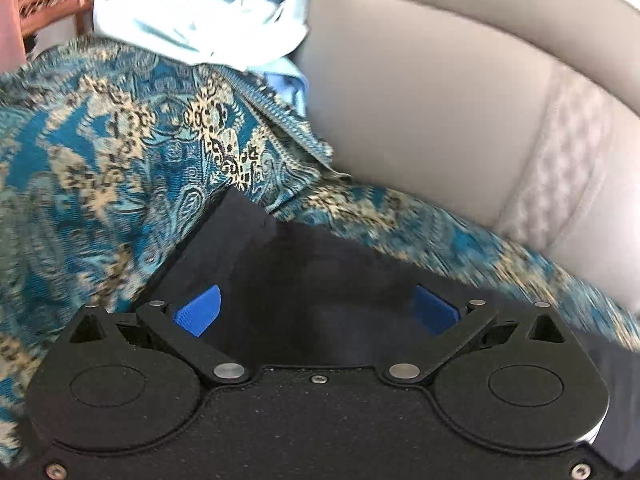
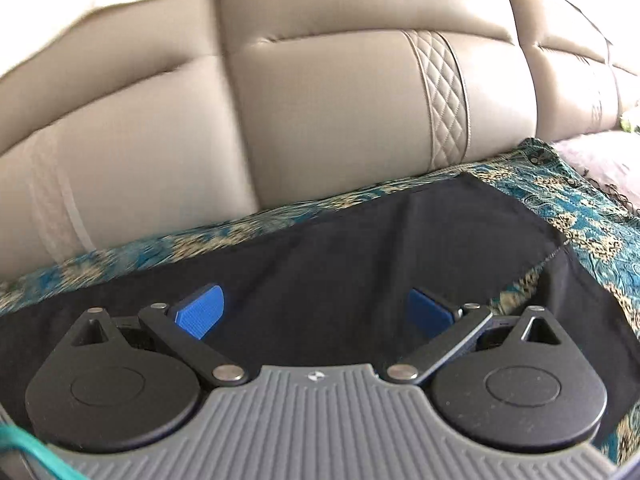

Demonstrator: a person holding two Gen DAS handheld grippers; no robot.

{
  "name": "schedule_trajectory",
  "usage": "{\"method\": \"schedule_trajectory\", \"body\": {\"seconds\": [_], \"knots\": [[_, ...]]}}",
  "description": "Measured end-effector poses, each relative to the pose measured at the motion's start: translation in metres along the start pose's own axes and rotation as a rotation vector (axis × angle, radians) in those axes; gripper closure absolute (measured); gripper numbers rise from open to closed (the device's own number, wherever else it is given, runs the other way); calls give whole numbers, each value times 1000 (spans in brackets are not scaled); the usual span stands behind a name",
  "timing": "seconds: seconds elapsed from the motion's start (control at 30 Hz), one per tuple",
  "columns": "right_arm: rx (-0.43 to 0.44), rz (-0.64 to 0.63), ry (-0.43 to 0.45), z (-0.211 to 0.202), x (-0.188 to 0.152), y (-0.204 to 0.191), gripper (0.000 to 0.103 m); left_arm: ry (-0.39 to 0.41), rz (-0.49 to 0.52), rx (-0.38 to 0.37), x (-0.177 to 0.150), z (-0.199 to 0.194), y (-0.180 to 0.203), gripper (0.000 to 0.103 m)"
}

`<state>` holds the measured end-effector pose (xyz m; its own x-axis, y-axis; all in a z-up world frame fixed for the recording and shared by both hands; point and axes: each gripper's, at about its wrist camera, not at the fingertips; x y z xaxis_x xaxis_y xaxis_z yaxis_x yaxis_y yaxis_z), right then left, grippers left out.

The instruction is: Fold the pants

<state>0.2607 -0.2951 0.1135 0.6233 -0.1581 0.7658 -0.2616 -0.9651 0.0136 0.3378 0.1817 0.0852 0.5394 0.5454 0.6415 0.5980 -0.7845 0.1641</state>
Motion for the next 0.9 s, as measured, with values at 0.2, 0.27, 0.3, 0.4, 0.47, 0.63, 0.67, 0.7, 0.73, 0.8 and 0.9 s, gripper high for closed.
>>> {"method": "schedule_trajectory", "body": {"seconds": [0.2,0.27,0.3,0.4,0.47,0.63,0.67,0.7,0.73,0.8,0.9], "knots": [[-47,58,-40,44,19,-4,0,-14,-135,131,15,67,7,0],[-54,54,-40,52,18,-9,0,-10,-179,150,19,82,8,0],[-58,49,-43,56,17,-12,0,-14,-198,158,21,89,9,0],[-64,35,-61,67,14,-20,0,-47,-247,173,25,109,10,0],[-61,31,-72,74,12,-25,0,-85,-278,161,27,119,8,3],[-39,22,-91,83,8,-39,0,-45,-283,242,25,119,6,60],[-31,20,-95,84,7,-42,0,-46,-270,235,26,118,4,70],[-22,18,-98,84,7,-46,0,-50,-265,193,27,116,1,79],[-13,17,-99,84,7,-50,0,-55,-274,151,28,113,-2,91],[6,13,-96,81,6,-58,0,-57,-296,117,25,104,-9,96],[39,-8,-94,73,6,-73,0,-45,-269,83,19,90,-14,98]]}}
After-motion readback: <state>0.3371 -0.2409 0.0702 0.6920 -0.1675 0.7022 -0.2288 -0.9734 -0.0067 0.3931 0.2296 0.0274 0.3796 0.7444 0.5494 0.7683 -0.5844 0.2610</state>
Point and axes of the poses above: each gripper's, at about its wrist camera, not at the fingertips, and z roughly the way its jaws point, y to its right, x to its top, and after that the axes turned 8 degrees about -z, right-handed
